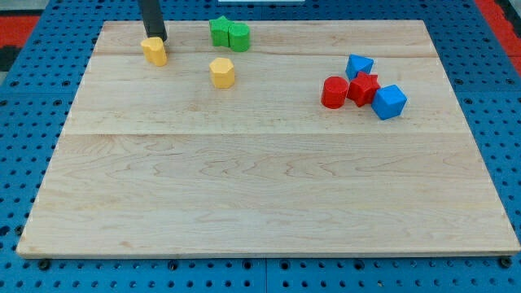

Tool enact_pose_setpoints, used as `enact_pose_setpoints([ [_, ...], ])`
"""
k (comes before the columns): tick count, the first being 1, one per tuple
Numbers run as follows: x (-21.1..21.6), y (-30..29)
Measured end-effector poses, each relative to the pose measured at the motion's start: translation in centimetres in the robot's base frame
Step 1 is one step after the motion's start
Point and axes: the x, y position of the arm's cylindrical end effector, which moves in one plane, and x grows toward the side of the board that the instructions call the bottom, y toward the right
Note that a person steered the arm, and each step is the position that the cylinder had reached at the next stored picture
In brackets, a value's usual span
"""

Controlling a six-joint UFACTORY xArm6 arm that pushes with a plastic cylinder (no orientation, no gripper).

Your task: Move the hexagon into the heart

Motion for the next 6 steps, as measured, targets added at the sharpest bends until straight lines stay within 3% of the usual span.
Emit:
enact_pose_setpoints([
  [1, -2.0, 2.5],
  [2, 0.3, 10.5],
  [3, 5.4, 14.1],
  [5, 9.9, 13.8],
  [6, 8.5, 9.9],
])
